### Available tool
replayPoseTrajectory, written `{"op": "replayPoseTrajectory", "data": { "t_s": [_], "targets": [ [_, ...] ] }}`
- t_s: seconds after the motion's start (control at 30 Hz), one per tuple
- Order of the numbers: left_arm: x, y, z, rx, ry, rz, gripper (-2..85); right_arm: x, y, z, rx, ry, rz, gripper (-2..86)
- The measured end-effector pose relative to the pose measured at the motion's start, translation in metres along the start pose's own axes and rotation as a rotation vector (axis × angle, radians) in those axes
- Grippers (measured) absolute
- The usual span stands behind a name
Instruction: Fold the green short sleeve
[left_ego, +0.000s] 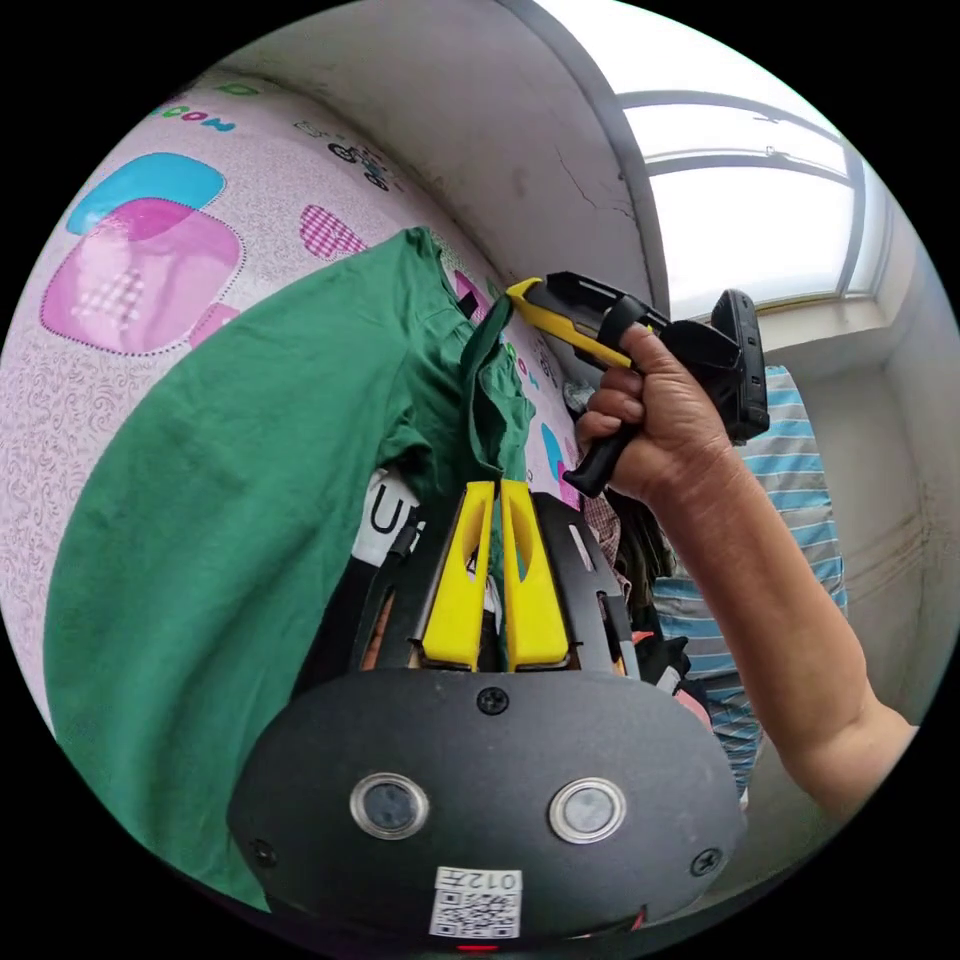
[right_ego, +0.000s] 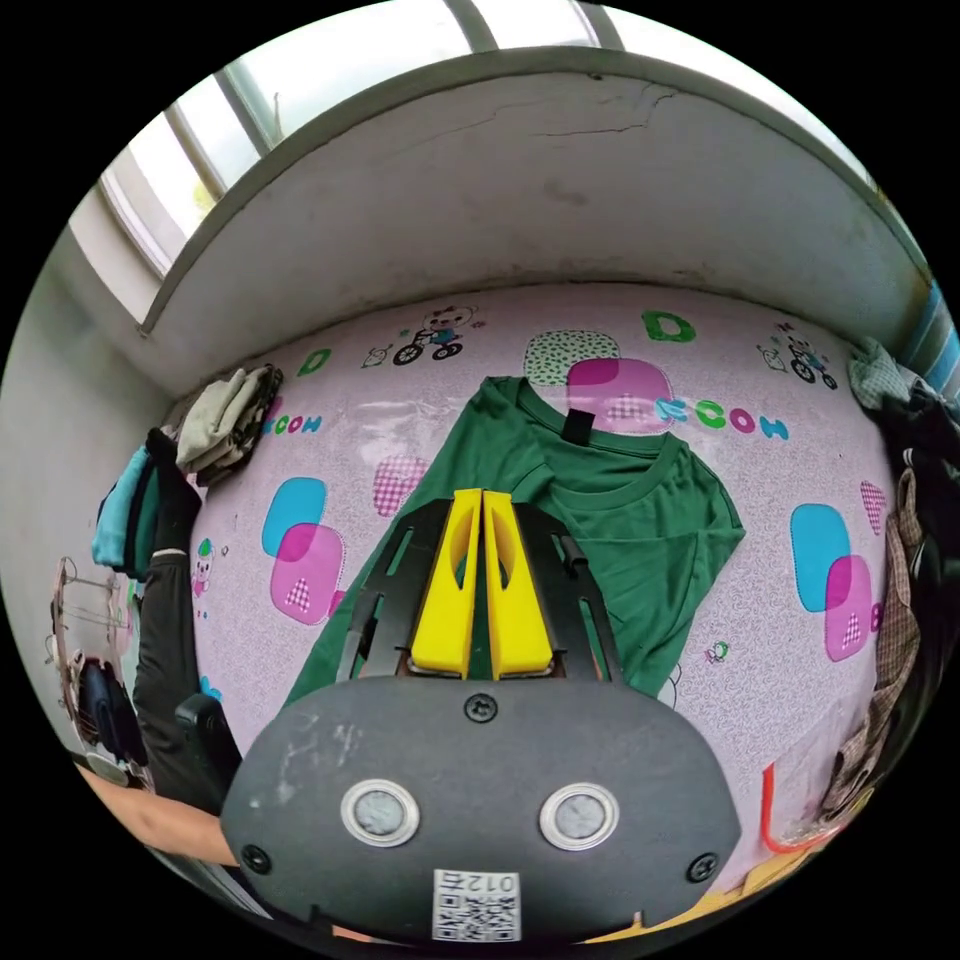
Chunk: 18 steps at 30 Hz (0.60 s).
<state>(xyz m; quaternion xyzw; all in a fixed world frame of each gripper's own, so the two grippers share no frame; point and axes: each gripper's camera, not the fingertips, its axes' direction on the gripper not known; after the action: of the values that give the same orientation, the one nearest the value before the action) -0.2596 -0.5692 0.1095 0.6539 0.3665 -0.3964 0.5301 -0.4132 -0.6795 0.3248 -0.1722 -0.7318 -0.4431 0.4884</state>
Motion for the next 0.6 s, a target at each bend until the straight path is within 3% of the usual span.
{"op": "replayPoseTrajectory", "data": {
  "t_s": [0.2,0.33,0.6],
  "targets": [
    [-0.017,0.025,-0.009,0.023,-0.053,-0.116,0.1,-0.018,0.000,0.035,-0.147,0.009,-0.082,1.4],
    [-0.012,0.042,-0.019,0.028,-0.099,-0.073,0.5,-0.011,0.014,0.028,-0.102,-0.063,-0.057,5.3],
    [0.003,0.078,-0.045,-0.031,-0.152,0.066,0.8,0.060,0.106,-0.035,-0.103,-0.127,0.124,4.2]
  ]
}}
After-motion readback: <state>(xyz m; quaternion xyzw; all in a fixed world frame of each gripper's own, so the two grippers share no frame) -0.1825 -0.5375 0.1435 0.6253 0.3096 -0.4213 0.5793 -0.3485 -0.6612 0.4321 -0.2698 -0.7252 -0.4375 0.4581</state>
